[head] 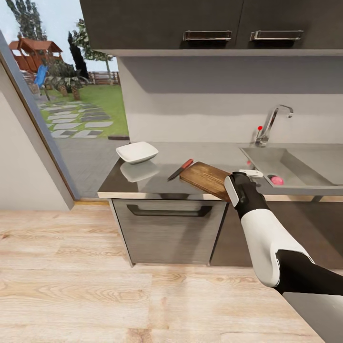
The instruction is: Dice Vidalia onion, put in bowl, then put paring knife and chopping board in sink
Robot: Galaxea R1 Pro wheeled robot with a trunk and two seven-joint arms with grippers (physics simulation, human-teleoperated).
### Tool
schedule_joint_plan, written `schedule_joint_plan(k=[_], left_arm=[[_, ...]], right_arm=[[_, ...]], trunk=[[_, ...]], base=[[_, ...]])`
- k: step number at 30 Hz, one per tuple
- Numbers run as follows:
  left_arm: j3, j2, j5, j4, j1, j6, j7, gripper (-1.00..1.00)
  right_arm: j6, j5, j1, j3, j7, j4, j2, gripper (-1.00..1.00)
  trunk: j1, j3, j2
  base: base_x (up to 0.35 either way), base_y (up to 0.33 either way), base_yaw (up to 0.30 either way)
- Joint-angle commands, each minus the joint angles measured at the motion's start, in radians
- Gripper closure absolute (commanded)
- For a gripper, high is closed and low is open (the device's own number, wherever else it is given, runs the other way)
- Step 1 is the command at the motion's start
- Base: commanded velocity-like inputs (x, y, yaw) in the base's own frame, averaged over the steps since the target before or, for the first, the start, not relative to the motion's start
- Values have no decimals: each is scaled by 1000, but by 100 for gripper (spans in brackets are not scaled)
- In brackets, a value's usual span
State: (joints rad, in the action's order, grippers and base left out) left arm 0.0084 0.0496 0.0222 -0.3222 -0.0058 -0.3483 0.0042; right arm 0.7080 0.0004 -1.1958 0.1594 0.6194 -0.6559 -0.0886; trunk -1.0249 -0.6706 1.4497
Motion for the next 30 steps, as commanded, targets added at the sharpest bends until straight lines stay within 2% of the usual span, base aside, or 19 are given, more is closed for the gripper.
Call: schedule_joint_plan(k=[1,8,30], left_arm=[[1,0,2,0,0,-3,0,-100],[1,1,2,-1,0,-3,0,-100],[1,1,2,-3,0,-3,0,-100]], right_arm=[[13,3,0,5,2,42,0,100],[13,3,0,5,2,42,4,100],[16,1,0,4,2,36,7,100]], trunk=[[0,-1,0],[0,-1,0],[84,68,-154]], base=[[0,0,0],[0,0,0],[0,0,0]])
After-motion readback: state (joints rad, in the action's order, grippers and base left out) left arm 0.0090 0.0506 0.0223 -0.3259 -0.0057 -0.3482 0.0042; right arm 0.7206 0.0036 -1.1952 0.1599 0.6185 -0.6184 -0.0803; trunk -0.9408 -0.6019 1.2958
